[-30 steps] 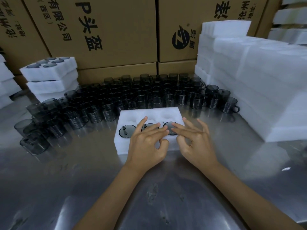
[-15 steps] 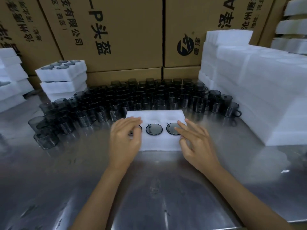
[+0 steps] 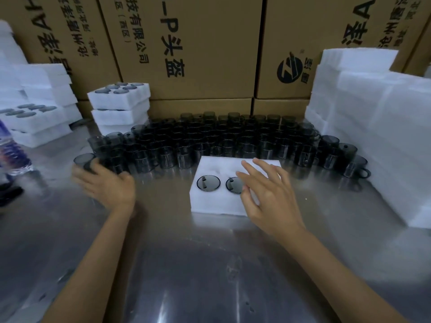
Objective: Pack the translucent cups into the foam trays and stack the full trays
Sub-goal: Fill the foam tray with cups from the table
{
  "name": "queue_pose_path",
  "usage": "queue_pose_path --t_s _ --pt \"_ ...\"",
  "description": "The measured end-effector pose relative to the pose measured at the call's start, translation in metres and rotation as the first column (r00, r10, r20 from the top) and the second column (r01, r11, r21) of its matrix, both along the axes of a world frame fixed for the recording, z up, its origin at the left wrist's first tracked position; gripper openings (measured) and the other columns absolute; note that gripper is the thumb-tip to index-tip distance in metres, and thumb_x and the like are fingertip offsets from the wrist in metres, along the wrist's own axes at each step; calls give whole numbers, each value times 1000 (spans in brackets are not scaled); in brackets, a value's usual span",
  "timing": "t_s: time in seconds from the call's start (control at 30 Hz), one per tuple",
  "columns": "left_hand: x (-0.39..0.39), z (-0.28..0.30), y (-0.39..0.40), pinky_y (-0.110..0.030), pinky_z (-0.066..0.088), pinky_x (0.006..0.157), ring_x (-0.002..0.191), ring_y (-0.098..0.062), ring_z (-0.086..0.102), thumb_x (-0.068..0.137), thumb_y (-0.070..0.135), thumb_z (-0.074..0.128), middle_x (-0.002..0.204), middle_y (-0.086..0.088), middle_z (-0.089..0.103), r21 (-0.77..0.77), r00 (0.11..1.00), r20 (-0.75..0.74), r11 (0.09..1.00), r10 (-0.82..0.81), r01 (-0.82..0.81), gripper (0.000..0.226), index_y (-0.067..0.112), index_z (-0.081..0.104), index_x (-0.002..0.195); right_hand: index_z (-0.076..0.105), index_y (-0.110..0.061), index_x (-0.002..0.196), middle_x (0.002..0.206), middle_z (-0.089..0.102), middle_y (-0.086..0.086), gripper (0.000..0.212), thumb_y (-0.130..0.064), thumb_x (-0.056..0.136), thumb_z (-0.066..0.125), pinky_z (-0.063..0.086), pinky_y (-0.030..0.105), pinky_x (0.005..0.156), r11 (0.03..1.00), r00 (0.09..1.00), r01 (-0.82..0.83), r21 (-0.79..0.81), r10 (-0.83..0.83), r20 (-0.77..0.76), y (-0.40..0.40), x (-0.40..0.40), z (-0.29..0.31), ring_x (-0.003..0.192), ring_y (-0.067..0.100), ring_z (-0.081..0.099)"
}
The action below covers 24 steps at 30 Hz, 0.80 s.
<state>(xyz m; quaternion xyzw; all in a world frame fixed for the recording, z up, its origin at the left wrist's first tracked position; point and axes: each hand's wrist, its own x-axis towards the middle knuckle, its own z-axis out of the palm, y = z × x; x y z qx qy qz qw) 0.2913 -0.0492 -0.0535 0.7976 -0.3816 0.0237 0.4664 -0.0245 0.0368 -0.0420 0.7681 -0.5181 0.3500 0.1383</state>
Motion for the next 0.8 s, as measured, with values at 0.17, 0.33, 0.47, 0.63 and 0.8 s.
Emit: queue_pose_path --t_s 0.17,0.33,0.47,0.63,0.8 --pt "28 -14 -1 -48 31 110 135 -45 33 95 12 55 149 -29 27 82 979 -203 996 -7 24 35 -2 46 126 72 -13 116 133 65 3 29 -14 89 60 31 42 112 1000 1000 -2 -9 2 29 -6 2 -1 135 25 50" --pt "19 -14 4 -48 41 100 107 -45 49 97 11 54 135 -26 36 53 985 -168 998 -36 45 17 1 55 111 73 -14 115 135 63 2 29 -15 89 58 34 40 109 1000 994 -13 18 11 106 -7 0 -7 135 23 48" --pt "-5 -11 17 -39 45 90 91 -28 48 94 15 64 131 -21 39 -121 978 -120 980 -172 158 21 5 53 109 72 -16 116 138 61 0 31 -16 90 55 27 31 112 998 984 -17 56 7 181 -6 -1 -6 137 18 44" --pt "-47 5 30 -29 49 89 106 -10 56 81 28 81 124 3 52 -402 873 -101 822 -478 404 63 28 38 128 68 -24 125 144 54 -13 35 -15 93 56 14 15 113 982 924 -87 165 18 381 -11 6 5 139 6 37" --pt "-90 22 19 -15 52 79 100 6 63 68 27 91 113 14 61 -485 572 -310 644 -760 592 62 32 51 116 48 -32 144 152 41 -12 50 -28 95 54 24 33 113 913 911 -116 392 -59 407 -33 5 27 138 3 28"
